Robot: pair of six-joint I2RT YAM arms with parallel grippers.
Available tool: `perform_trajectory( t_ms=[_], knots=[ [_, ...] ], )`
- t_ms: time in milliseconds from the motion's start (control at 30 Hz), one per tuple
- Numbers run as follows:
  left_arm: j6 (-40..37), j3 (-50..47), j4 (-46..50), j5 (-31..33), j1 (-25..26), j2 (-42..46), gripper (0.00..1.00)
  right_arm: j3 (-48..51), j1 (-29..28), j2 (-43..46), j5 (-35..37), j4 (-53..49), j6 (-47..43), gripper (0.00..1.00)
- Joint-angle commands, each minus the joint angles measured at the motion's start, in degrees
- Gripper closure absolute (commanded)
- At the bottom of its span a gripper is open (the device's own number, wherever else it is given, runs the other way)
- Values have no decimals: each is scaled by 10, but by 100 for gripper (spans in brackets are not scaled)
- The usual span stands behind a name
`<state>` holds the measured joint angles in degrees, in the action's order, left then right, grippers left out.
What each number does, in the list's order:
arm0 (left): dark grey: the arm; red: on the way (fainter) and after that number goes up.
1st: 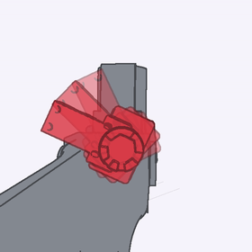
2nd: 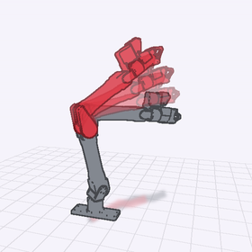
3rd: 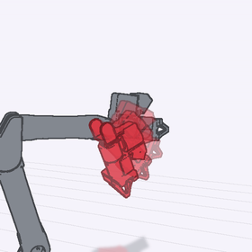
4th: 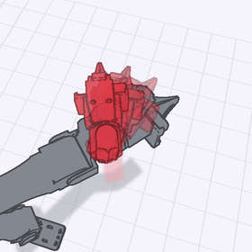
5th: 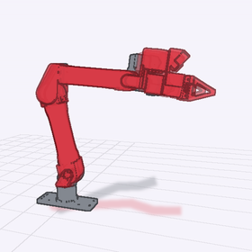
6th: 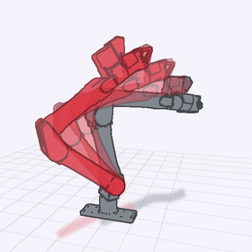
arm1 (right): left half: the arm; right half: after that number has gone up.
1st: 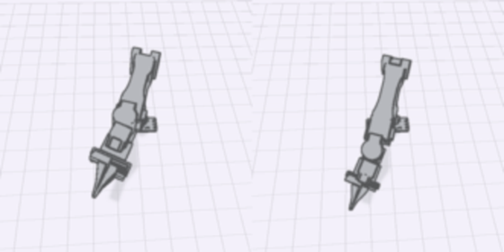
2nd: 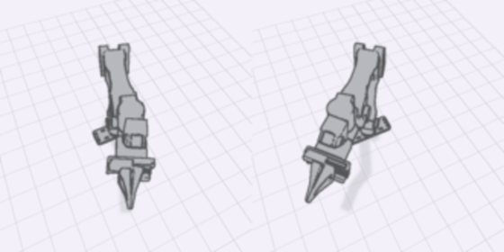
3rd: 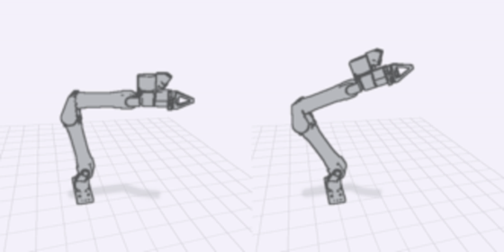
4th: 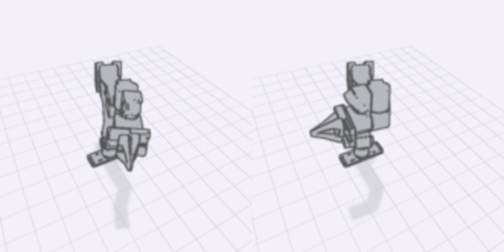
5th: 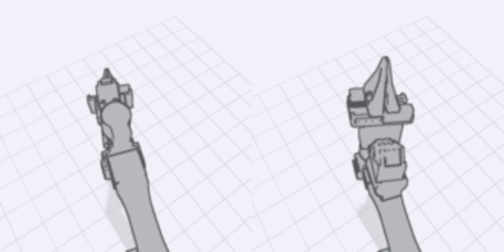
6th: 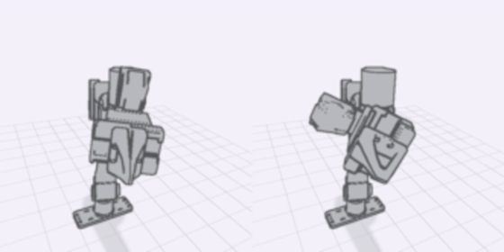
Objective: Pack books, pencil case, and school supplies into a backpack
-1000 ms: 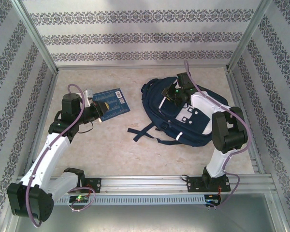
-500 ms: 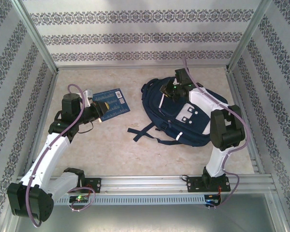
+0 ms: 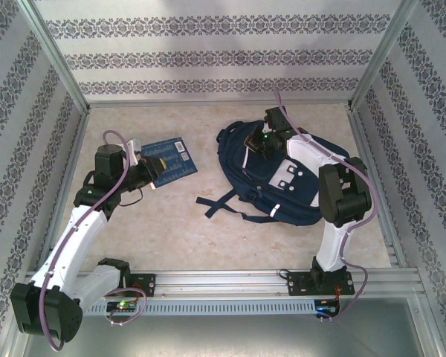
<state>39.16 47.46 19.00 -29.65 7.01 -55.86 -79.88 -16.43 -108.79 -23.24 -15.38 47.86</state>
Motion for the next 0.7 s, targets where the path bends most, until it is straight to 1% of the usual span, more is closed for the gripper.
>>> perform_trajectory(
  t_ms=[0, 133, 200, 267, 333, 467, 567, 600, 667],
  knots=[
    [-20, 34, 36, 34, -5, 19, 100, -30, -24, 49, -138, 9, -50, 100],
    [-28, 45, 51, 48, -6, 19, 100, -20, -22, 101, -260, 31, -59, 100],
    [-33, 50, 56, 52, -6, 18, 100, -29, -24, 116, -305, 7, -70, 100],
    [-32, 53, 57, 56, -6, 17, 100, -23, -26, 142, -319, -11, -86, 100],
    [-32, 57, 59, 54, -6, 16, 100, 3, -24, 175, -324, 5, -81, 100],
    [-30, 62, 57, 44, -6, 17, 100, 51, -11, 227, -356, 61, -38, 100],
    [-15, 54, 23, 8, -6, 17, 100, 66, -6, 248, -388, 96, -2, 100],
    [-7, 49, 6, -9, -6, 16, 100, 74, -4, 253, -401, 124, 22, 100],
    [17, 35, -34, -49, -6, 11, 100, 97, 1, 264, -433, 222, 99, 100]
  ],
)
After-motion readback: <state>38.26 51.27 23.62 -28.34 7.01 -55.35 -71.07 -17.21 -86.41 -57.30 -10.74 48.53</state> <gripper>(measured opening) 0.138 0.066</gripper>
